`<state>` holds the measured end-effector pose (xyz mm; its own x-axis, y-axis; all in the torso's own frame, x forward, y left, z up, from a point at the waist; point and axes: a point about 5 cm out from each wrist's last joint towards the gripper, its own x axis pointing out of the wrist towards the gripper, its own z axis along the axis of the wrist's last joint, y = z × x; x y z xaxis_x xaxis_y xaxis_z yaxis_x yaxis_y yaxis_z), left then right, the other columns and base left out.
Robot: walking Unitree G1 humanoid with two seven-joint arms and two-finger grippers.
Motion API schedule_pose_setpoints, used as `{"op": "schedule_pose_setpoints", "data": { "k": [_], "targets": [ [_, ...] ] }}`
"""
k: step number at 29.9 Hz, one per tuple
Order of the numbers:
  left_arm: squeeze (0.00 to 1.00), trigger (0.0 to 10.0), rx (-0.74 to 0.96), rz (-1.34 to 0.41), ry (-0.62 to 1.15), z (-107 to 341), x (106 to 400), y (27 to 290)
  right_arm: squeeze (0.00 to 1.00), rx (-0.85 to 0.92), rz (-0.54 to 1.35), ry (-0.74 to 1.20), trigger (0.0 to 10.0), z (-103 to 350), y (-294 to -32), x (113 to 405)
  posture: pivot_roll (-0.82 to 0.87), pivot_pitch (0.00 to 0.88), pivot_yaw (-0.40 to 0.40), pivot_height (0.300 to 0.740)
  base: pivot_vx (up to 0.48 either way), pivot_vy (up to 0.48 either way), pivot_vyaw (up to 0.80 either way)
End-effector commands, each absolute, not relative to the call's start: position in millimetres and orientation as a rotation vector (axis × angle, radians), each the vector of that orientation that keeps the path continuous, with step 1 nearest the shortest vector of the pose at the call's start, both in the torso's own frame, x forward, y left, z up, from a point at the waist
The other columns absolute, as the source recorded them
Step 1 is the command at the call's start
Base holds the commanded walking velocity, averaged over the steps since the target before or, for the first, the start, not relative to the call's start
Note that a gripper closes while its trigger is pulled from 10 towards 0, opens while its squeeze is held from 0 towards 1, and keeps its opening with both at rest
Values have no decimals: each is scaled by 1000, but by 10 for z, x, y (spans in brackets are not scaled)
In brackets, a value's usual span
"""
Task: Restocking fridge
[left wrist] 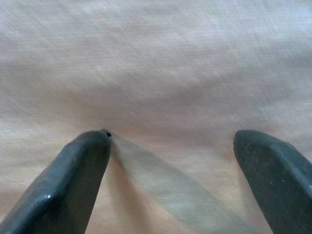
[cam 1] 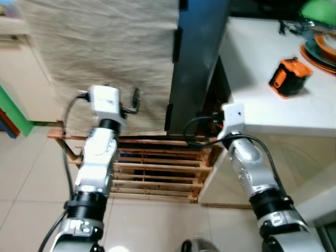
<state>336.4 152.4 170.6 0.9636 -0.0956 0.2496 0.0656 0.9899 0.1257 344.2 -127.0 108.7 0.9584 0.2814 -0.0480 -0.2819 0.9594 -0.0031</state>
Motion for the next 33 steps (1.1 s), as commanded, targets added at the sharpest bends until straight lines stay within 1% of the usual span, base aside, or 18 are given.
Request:
{"op": "schedule_pose_setpoints", "data": {
  "k": [1, 4, 9, 11, 13, 21, 27, 33],
  "targets": [
    [0, 10000, 133, -62, -261, 1707, 3353, 1609, 0, -8, 296, 26, 10000, 1113, -1229, 3438, -78, 11, -15, 740, 0, 0, 0],
    [0, 10000, 94, -79, -240, 1683, 3363, 1607, 0, -6, 297, 24, 10000, 1104, -1223, 3429, -77, 8, -12, 740, 0, 0, 0],
    [0, 10000, 125, -96, -247, 1683, 3348, 1584, 0, -1, 297, 19, 10000, 1093, -1216, 3413, -77, 1, -10, 740, 0, 0, 0],
    [0, 10000, 111, -119, -238, 1664, 3337, 1556, 0, 0, 296, 22, 10000, 1084, -1213, 3403, -77, 1, -9, 740, 0, 0, 0],
    [0, 10000, 84, -151, -232, 1648, 3312, 1522, 0, 0, 297, 27, 10000, 1073, -1210, 3393, -76, 0, -9, 740, 0, 457, 0],
    [0, 10000, 25, -184, -192, 1563, 3249, 1481, 0, 7, 286, 34, 10000, 1024, -1248, 3345, -73, 2, -4, 740, 0, 473, -746],
    [0, 10000, -38, -158, -159, 1531, 3266, 1548, 0, 13, 280, 29, 10000, 1029, -1246, 3339, -75, 14, -3, 740, 0, 477, -749],
    [0, 10000, -57, -165, -137, 1497, 3244, 1570, 0, 17, 269, 27, 10000, 1030, -1277, 3323, -78, 26, -4, 740, 0, 480, -750]
  ]
}}
